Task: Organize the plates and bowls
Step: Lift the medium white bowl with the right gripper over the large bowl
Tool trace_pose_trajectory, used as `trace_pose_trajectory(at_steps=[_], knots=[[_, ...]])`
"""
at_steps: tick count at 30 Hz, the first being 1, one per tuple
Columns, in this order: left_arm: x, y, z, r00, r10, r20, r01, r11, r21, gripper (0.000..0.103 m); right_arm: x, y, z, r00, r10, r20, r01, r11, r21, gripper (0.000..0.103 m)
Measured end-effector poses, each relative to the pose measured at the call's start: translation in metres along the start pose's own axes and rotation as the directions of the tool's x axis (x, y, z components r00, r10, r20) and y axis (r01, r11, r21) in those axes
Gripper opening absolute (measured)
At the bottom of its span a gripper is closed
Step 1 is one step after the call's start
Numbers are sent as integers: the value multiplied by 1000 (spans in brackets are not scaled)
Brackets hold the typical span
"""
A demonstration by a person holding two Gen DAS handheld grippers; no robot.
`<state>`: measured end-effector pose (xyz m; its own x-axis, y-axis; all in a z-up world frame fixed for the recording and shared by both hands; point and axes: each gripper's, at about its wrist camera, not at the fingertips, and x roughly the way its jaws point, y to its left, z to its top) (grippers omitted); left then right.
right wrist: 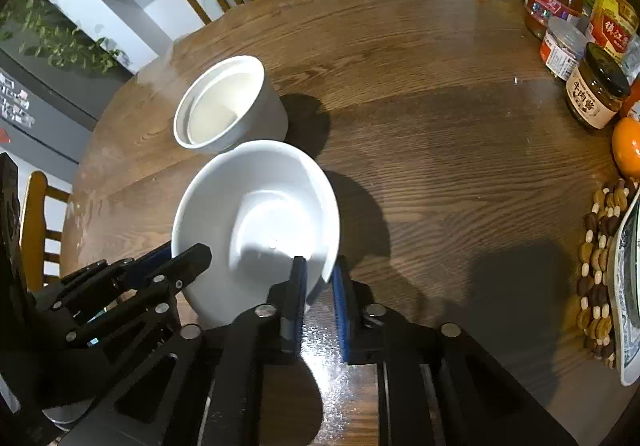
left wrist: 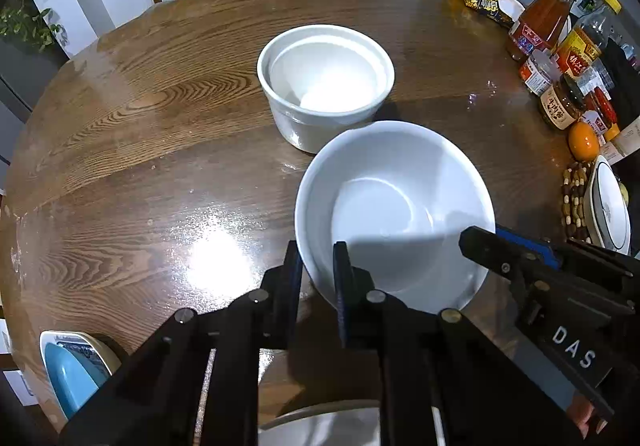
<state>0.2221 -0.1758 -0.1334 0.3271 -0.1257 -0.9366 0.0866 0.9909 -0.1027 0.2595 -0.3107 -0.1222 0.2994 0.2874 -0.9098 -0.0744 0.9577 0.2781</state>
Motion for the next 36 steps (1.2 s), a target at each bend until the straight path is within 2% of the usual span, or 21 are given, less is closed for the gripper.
trace_pose_trajectory(at_steps=[10, 14, 23, 31, 36], knots=[[-32, -8, -8, 997, 23, 72, -26, 999, 42, 13, -31, 9, -11, 997, -1, 74, 2, 1000, -14, 13], [-52, -11, -17, 993, 32, 113, -40, 997, 68, 13, -52, 13, -24, 993, 9, 115, -8, 1000, -17, 13], [-88, -5, -50, 988, 9, 156, -19, 998, 63, 13, -90, 33, -64, 985, 38, 165, -31, 999, -45, 13], [-110, 1, -84, 985, -9, 173, -7, 996, 89, 13, -95, 44, -96, 987, 48, 153, -43, 999, -30, 13], [-105, 11, -102, 990, -15, 141, 3, 997, 81, 13, -90, 49, -113, 991, 54, 121, -51, 998, -26, 13]])
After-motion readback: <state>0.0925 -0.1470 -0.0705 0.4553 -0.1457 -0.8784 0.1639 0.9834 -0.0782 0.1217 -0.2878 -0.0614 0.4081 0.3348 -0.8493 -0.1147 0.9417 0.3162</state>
